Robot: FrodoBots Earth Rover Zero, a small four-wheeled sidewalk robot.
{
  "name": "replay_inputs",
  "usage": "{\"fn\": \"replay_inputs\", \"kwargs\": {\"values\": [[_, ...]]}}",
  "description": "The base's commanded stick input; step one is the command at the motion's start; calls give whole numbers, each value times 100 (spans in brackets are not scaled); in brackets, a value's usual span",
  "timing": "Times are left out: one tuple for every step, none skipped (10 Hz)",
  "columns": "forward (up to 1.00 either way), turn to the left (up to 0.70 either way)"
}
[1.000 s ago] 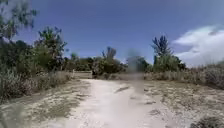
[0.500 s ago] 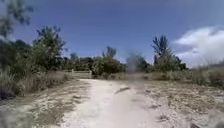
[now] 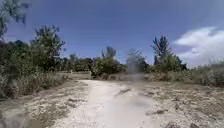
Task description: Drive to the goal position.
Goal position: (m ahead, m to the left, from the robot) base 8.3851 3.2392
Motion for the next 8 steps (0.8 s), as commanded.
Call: {"fn": "replay_inputs", "kwargs": {"values": [[45, 2], [45, 2], [45, 2], [45, 2], [45, 2], [45, 2], [45, 2], [45, 2]]}}
